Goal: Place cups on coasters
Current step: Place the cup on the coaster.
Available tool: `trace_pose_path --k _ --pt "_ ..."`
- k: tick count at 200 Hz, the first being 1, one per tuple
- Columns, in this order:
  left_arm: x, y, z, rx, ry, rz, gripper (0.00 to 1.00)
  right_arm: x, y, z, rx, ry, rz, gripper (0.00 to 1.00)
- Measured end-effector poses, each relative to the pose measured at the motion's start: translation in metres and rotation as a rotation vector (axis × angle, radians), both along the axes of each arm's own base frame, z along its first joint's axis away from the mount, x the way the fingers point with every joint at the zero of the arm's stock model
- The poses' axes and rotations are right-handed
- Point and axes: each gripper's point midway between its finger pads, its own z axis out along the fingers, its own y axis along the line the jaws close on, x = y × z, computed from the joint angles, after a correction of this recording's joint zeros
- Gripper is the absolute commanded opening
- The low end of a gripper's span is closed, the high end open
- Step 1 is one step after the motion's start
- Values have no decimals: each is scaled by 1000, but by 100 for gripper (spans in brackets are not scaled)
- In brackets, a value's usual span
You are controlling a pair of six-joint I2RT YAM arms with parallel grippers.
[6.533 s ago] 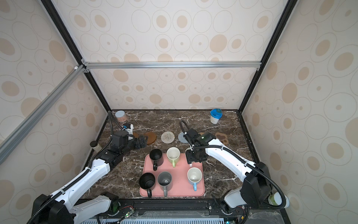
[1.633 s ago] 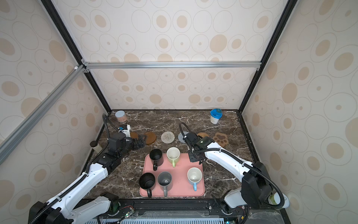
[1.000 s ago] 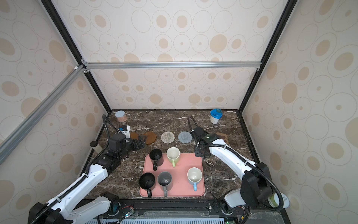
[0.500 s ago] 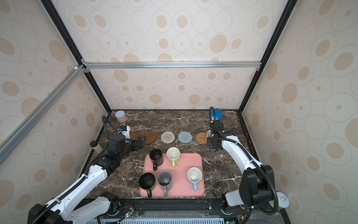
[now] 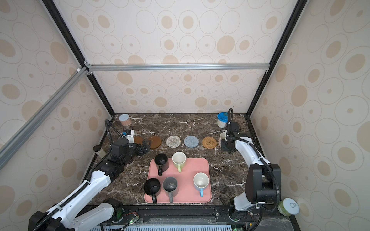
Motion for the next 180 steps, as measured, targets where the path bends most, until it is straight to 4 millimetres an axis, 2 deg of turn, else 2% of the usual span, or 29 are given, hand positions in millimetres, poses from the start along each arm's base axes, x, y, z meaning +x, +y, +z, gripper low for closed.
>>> trace_pose_path --k 118,180 --pt "-1 -2 2 -8 -5 -12 100 33 -28 4 -18 -34 2 9" --pt "-2 -2 5 -12 -13 -13 100 37 -31 -5 -4 -17 5 9"
